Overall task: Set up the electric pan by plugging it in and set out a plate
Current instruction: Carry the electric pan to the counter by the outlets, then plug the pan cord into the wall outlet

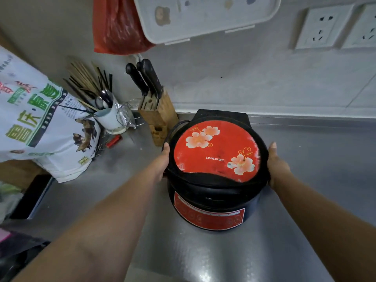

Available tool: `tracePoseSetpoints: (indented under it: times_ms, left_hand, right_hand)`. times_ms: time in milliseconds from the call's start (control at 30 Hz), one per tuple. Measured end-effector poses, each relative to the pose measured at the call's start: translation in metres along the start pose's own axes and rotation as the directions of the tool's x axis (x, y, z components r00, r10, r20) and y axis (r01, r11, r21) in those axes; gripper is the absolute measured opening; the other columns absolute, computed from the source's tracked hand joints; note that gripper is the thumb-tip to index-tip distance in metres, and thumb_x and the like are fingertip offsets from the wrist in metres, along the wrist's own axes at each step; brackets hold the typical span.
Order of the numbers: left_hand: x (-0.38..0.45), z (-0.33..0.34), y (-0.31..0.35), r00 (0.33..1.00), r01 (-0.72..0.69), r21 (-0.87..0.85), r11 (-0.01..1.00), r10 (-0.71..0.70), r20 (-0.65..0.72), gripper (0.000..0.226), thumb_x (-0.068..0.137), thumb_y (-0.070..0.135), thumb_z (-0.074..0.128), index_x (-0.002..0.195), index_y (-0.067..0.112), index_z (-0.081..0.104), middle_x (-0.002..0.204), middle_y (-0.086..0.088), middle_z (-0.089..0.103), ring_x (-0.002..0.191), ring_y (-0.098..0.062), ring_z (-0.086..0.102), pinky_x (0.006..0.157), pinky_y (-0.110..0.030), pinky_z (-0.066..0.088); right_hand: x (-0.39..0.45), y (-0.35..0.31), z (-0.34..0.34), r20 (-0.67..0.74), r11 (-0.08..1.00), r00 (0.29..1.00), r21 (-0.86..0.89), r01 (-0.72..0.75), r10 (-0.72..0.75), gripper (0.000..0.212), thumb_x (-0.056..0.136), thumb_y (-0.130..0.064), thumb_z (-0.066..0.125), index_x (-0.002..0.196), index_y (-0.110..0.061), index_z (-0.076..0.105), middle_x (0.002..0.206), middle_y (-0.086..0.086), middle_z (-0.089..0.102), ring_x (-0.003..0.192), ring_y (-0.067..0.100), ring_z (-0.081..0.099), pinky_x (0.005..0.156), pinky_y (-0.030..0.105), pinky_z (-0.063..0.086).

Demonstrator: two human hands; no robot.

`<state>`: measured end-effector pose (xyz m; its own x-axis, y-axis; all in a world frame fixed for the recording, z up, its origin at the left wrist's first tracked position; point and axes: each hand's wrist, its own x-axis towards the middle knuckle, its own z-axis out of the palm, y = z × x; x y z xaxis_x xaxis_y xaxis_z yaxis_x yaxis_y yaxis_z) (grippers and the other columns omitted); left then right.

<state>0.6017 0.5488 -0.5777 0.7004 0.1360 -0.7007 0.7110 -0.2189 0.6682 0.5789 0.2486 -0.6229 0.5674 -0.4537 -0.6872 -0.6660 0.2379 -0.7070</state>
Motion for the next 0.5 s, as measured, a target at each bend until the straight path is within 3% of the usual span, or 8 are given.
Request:
tracePoseSetpoints:
  times_ms: [200,267,333,400,500]
  left_hand:
    - [0.017,-0.012,-0.003,0.999,0.043,-0.004,0.999,-0.043,0.032,0.084,0.088,0.074,0.01,0.142,0.02,0.044,0.15,-0.004,0.042,0.141,-0.023,0.034,0.115,-0.037,0.026]
    - [0.014,-0.015,-0.002,0.998,0.056,0.057,0.997,-0.058,0.032,0.084,0.088,0.073,0.009,0.142,0.019,0.043,0.15,-0.005,0.042,0.14,-0.025,0.034,0.113,-0.04,0.025]
    - [0.013,-0.019,0.006,0.999,0.048,0.156,0.987,-0.051,0.019,0.079,0.092,0.068,0.012,0.143,0.015,0.04,0.149,-0.009,0.042,0.138,-0.029,0.037,0.111,-0.042,0.027]
    - [0.014,-0.023,0.017,0.993,-0.02,0.362,0.932,0.06,-0.1,0.066,0.098,0.056,0.022,0.139,0.009,0.045,0.144,-0.014,0.047,0.132,-0.032,0.044,0.107,-0.041,0.034]
    - [0.017,-0.023,0.035,0.889,-0.169,0.69,0.704,0.411,-0.202,0.036,0.099,0.03,0.042,0.124,0.01,0.058,0.13,-0.016,0.058,0.12,-0.035,0.054,0.097,-0.037,0.043]
  right_hand:
    - [0.007,-0.006,0.013,-0.005,0.999,1.0,-0.041,-0.012,0.011,0.099,0.078,-0.081,0.032,0.134,-0.002,0.05,0.135,0.016,0.056,0.123,0.035,0.054,0.107,0.046,0.042]
    - [0.007,-0.012,0.013,0.028,0.998,0.999,-0.051,-0.031,0.033,0.072,0.089,-0.066,0.038,0.118,-0.004,0.059,0.12,0.014,0.063,0.113,0.031,0.06,0.1,0.042,0.047]
    - [0.005,-0.016,0.011,-0.016,0.994,0.998,-0.096,-0.055,0.054,0.03,0.095,-0.037,0.046,0.093,-0.011,0.06,0.096,0.012,0.064,0.083,0.027,0.061,0.079,0.035,0.049]
    - [-0.001,-0.018,0.007,-0.084,0.974,0.995,-0.217,-0.068,0.051,0.019,0.093,-0.012,0.042,0.077,-0.009,0.053,0.086,0.012,0.057,0.065,0.024,0.051,0.073,0.035,0.042]
    - [-0.005,-0.021,-0.003,-0.093,0.958,0.995,-0.286,0.007,-0.035,0.021,0.095,-0.005,0.043,0.076,-0.009,0.052,0.1,0.014,0.055,0.07,0.022,0.05,0.071,0.031,0.043]
